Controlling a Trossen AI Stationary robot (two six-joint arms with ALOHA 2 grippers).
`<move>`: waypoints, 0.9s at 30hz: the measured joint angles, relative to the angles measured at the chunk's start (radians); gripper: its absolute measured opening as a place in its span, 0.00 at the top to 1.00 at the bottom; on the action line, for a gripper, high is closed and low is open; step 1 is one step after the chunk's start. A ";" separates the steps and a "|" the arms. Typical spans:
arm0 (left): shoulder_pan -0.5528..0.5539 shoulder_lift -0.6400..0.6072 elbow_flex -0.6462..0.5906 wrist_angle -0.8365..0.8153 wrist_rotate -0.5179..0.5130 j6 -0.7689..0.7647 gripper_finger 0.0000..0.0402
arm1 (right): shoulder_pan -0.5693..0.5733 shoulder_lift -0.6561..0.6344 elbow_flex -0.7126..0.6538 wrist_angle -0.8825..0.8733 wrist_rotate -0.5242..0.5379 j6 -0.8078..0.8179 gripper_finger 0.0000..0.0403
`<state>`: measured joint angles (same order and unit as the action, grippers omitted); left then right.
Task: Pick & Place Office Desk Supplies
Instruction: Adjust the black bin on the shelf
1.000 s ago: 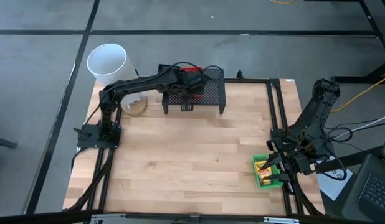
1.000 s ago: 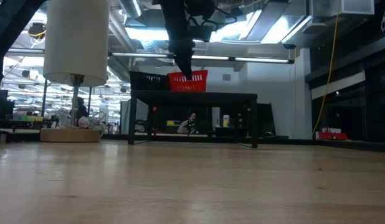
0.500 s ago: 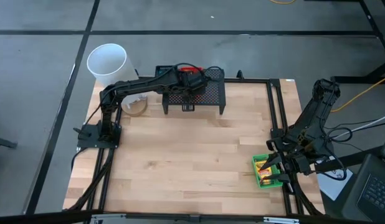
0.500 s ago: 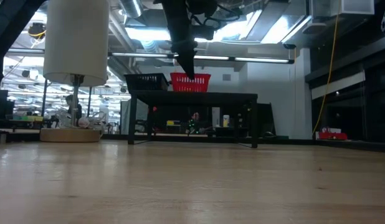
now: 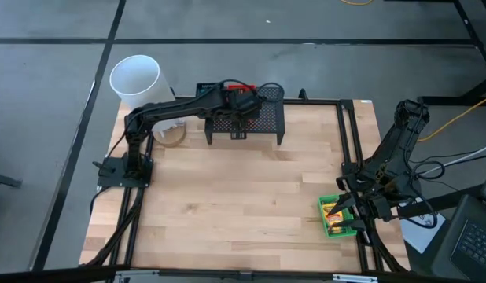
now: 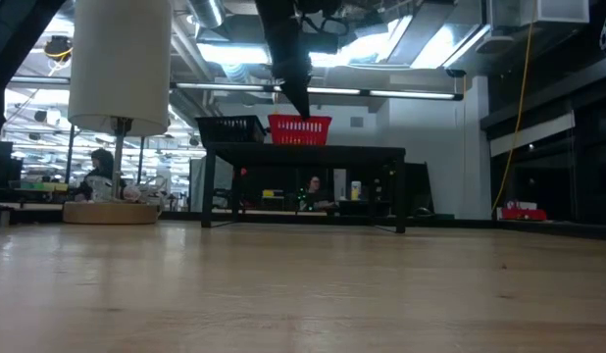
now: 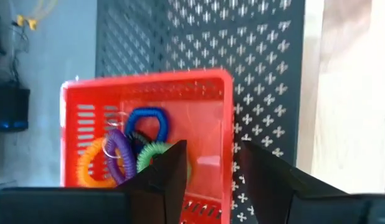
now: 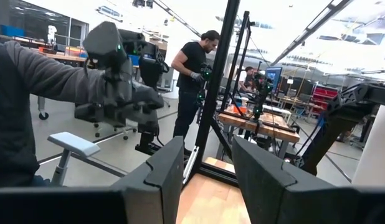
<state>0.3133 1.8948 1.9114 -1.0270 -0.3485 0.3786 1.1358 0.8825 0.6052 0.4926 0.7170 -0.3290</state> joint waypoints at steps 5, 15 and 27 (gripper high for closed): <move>-0.027 -0.014 0.055 0.005 -0.010 -0.014 0.62 | 0.000 0.000 0.000 -0.004 0.000 0.004 0.66; -0.076 -0.019 0.410 -0.230 -0.107 -0.132 0.74 | 0.000 0.000 0.000 -0.018 -0.001 0.031 0.66; -0.083 -0.156 0.407 -0.542 -0.328 -0.298 1.00 | 0.000 0.004 0.000 -0.016 -0.003 0.031 0.66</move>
<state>0.2306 1.7387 2.3188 -1.5692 -0.6768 0.0802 1.1358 0.8864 0.6052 0.4767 0.7137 -0.2981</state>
